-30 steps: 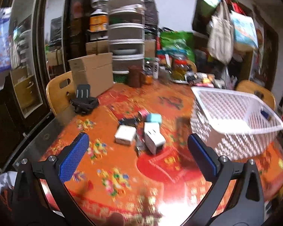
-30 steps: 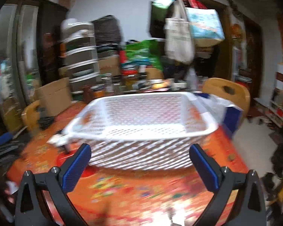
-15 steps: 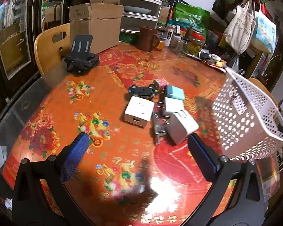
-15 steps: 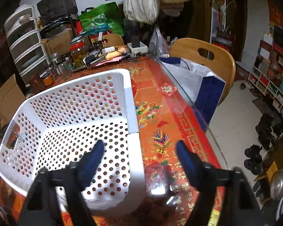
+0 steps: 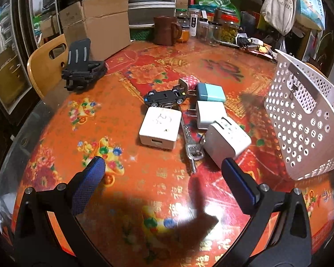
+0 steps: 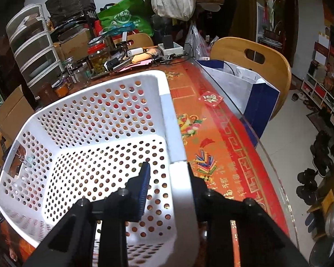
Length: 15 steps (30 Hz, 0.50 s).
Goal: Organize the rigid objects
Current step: 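Grasp the rim of the white perforated basket with the right tool, then grasp the white square adapter with the left tool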
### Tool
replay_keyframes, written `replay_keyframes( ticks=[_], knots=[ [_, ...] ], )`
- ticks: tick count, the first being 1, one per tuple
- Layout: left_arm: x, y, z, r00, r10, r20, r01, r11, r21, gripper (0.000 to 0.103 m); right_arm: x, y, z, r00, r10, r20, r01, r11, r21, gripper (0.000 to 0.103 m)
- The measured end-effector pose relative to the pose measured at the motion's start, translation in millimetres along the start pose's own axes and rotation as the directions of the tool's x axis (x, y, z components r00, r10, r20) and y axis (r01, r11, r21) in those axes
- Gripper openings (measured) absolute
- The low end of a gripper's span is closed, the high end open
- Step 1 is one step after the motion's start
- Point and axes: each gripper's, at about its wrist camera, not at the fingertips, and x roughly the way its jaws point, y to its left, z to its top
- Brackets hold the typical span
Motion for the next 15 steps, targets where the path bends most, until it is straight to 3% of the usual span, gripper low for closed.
replay_keyframes(
  ticks=[7,12,15],
  knots=[
    [24,25,28,0.998,0.06,-0.02,-0.059,0.998,0.033,0.103,1,5,1,1.0,-0.026,0.002,0.027,0.999,-0.019,0.02],
    [50,26,36,0.997,-0.001,-0.076,0.006,0.998,0.057,0.103,1,5,1,1.0,-0.029,0.002,0.029,0.999,-0.018,0.02],
    [59,19,36,0.997,0.008,-0.083,-0.001,0.997,0.078,0.094,1,6,1,0.999,-0.037,0.001,0.037,0.999,-0.021,0.02]
  ],
)
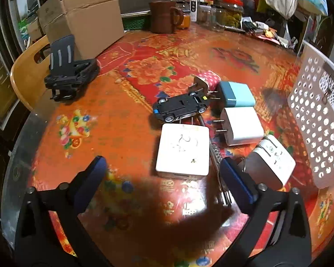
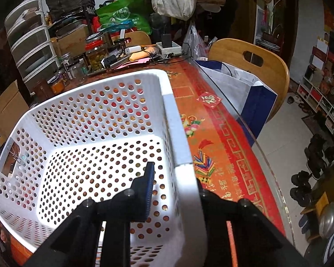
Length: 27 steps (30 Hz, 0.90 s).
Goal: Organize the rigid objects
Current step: 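Grasp the white square adapter with the left tool, then carry the white adapter into the basket and open the left tool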
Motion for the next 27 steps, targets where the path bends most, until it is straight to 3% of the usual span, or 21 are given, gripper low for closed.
replay_keyframes(
  ticks=[4,8,11,16,20,27],
  knots=[
    [7,6,2,0.999,-0.042,-0.012,0.041,0.998,-0.057,0.069,0,1,0,1.0,0.001,-0.001,-0.001,1.0,-0.001,0.02],
    [13,2,2,0.999,-0.036,-0.016,0.035,0.998,-0.051,0.062,0,1,0,1.0,0.002,-0.001,-0.002,1.0,-0.003,0.02],
    [12,-4,2,0.999,-0.05,-0.004,0.05,0.998,-0.036,0.043,0,2,0,1.0,0.002,0.002,-0.002,1.0,-0.008,0.02],
    [1,-9,-4,0.999,-0.021,0.036,0.021,1.0,-0.014,0.043,1,2,0,1.0,0.003,0.0,-0.003,1.0,-0.005,0.02],
    [-30,-11,-4,0.992,-0.017,0.128,0.018,1.0,-0.002,0.043,1,2,0,1.0,0.002,0.002,-0.002,1.0,-0.009,0.02],
    [-74,-27,11,0.98,-0.01,0.2,-0.002,0.998,0.063,0.043,2,1,0,1.0,0.013,0.009,-0.013,1.0,-0.01,0.02]
  ],
)
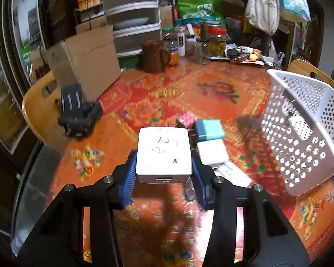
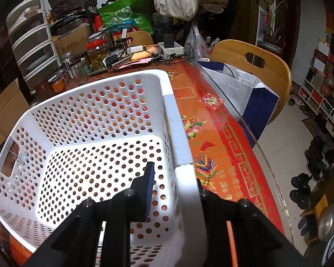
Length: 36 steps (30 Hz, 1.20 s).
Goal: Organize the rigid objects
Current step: 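Carry the white adapter into the basket and open the left tool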
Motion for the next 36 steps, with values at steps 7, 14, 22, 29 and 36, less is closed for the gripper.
replay_keyframes(
  ticks=[7,14,22,29,36],
  knots=[
    [-48,-26,30,0.996,-0.065,0.069,0.062,0.997,0.037,0.043,0,-2,0,1.0,0.019,0.003,-0.019,1.0,0.01,0.02],
    [-92,-92,91,0.977,-0.185,0.11,0.17,0.977,0.131,0.043,1,-2,0,1.0,0.023,0.001,-0.023,1.0,0.01,0.02],
    [-25,-206,126,0.948,-0.243,-0.207,0.294,0.917,0.27,0.043,2,-3,-1,1.0,0.028,0.007,-0.028,0.999,0.019,0.02],
    [47,-249,109,0.9,-0.14,-0.413,0.285,0.906,0.313,0.043,3,-2,-2,0.999,0.036,-0.004,-0.036,0.999,0.024,0.02],
    [54,-252,105,0.902,-0.084,-0.423,0.252,0.899,0.359,0.043,2,-2,-2,0.999,0.037,-0.005,-0.037,0.999,0.032,0.02]
  ],
)
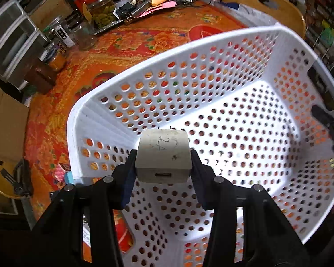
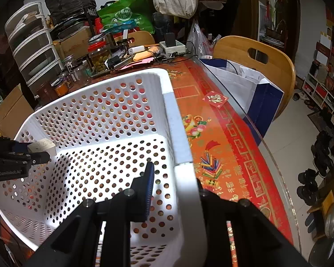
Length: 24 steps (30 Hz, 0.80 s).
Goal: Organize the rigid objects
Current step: 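Carry the white adapter into the basket and open the left tool, then grasp the white labeled adapter with the left tool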
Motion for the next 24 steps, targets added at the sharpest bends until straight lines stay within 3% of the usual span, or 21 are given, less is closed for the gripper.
replay_keyframes(
  ticks=[12,15,17,18,21,23,24],
  knots=[
    [11,-15,-2,0.994,0.107,-0.021,-0.105,0.992,0.076,0.043,-1,1,0,1.0,0.0,-0.003,0.0,1.0,-0.002,0.02],
    [10,-18,-2,0.995,0.098,-0.013,-0.096,0.992,0.083,0.05,-1,1,-1,1.0,-0.001,-0.004,0.001,1.0,-0.002,0.02],
    [1,-18,-5,0.995,0.092,0.039,-0.095,0.992,0.08,0.063,-1,1,0,1.0,-0.003,-0.004,0.003,1.0,-0.003,0.02],
    [-8,-16,-9,0.992,0.099,0.075,-0.105,0.992,0.07,0.075,-1,1,0,1.0,-0.006,-0.006,0.005,1.0,-0.004,0.02],
    [-46,1,-28,0.977,0.082,0.197,-0.085,0.996,0.008,0.078,0,0,2,1.0,-0.01,-0.01,0.01,1.0,-0.004,0.02],
    [-77,24,-51,0.959,0.057,0.279,-0.044,0.998,-0.052,0.083,0,0,3,1.0,-0.014,-0.014,0.014,1.0,-0.004,0.02],
    [-94,41,-68,0.944,0.048,0.326,-0.018,0.995,-0.094,0.09,1,0,4,1.0,-0.016,-0.015,0.016,1.0,-0.005,0.02]
  ],
)
